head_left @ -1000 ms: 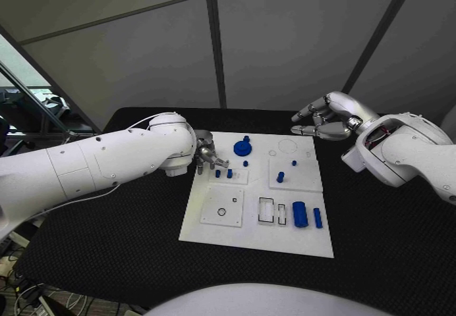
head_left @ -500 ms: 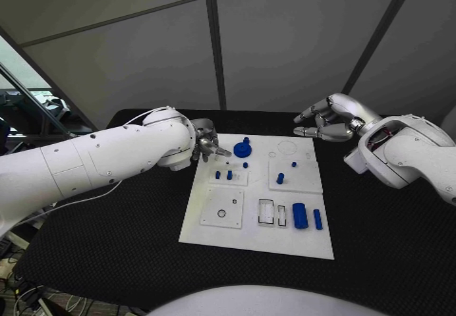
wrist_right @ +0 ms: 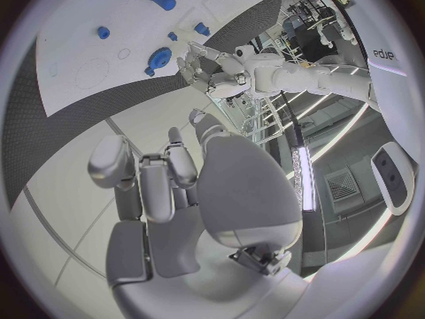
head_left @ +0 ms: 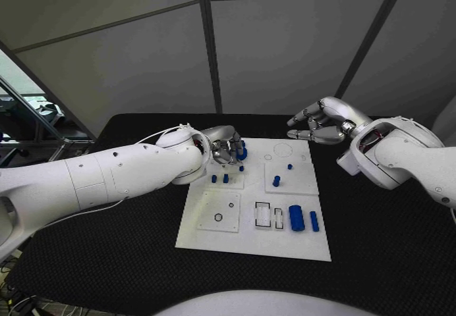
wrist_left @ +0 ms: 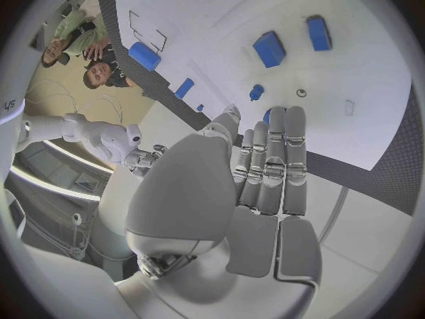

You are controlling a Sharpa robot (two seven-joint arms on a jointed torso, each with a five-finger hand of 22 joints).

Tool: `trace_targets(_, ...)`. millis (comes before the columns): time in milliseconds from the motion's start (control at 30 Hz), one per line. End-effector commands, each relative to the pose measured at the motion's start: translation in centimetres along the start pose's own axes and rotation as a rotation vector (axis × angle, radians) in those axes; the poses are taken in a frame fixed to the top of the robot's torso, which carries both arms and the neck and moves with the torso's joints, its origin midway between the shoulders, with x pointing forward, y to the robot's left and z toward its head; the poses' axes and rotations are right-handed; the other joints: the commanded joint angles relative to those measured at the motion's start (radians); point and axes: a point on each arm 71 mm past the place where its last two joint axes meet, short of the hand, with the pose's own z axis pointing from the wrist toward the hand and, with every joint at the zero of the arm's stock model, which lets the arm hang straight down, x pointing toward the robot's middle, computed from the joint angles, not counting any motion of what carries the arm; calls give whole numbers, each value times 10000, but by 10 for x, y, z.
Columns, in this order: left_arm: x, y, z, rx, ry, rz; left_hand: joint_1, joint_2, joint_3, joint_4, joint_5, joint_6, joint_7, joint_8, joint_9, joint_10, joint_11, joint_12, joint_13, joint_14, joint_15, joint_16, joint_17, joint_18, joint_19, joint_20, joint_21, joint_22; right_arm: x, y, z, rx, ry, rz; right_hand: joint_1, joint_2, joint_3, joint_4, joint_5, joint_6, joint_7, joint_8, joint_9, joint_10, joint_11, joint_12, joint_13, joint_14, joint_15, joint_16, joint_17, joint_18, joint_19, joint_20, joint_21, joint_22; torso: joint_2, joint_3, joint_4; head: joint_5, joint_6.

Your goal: Assemble the parts on the task board

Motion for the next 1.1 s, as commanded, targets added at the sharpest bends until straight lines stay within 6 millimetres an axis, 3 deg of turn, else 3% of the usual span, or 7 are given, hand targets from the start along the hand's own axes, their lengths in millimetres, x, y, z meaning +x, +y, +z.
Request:
trace_targets(33,-2,-10,2,1184,-561,1136,-77,-185,-98,56,-25,111,-12,-134,-180,-212,-23,-168,-254,354,-53,283,46,-106,223,-44,166,82,0,3,1,-75,17,-130,32,9,27,35,76,11,3,-31,5,-83,14,-9,-3,446,-73,-64,74,145,-45,-27,-42,-4,15,-4,-7,-14,14)
trace_targets(67,0,-11,3,1243,-542,1284,-89,-211,-116,60,-21,154,-5,-176,-243,-228,-28,-219,-350,563,-91,440,87,-108,358,-75,269,142,0,3,1,-76,23,-139,34,9,29,36,88,11,3,-31,5,-81,14,-6,0,447,-73,-62,78,144,-44,-27,-41,-2,17,-4,-8,-14,13)
trace_targets(233,4,-15,8,1408,-435,1743,-26,-250,-102,29,-9,479,-66,-435,-615,-10,-133,-492,-937,1394,-306,1233,310,-515,2092,-286,2404,2003,0,3,1,-65,37,-166,34,9,29,36,88,11,3,-31,5,-81,14,-6,0,447,-73,-62,78,144,-44,-27,-41,-2,15,-8,-1,-37,3)
trace_targets(433,10,-17,14,1249,99,2127,6,-286,78,35,-11,933,-165,-868,-1073,449,-254,-1119,-1793,1917,-457,1952,502,-860,3341,-476,4022,3491,1,4,1,-86,48,-168,46,11,38,39,122,13,3,-31,6,-72,13,5,11,452,-74,-53,97,142,-36,-28,-37,8,7,-6,-4,-49,3)
trace_targets(800,15,-14,19,837,695,2430,-32,-340,424,-1,-11,1459,-222,-1381,-1512,1042,-290,-1887,-2683,2207,-552,2475,540,-1067,4009,-563,4881,4358,1,5,2,-120,33,-163,47,11,38,40,124,13,3,-31,6,-71,13,6,11,452,-74,-52,98,142,-35,-28,-36,8,10,-4,2,-55,-26)
trace_targets(1100,17,-13,21,673,914,2488,-72,-363,545,-24,-12,1634,-226,-1541,-1624,1236,-301,-2125,-2928,2280,-567,2608,529,-1108,4146,-582,5039,4532,2,5,2,-138,30,-174,55,18,48,45,154,14,3,-31,6,-67,13,10,14,454,-75,-52,101,141,-30,-29,-35,13,4,-12,11,-76,-26)
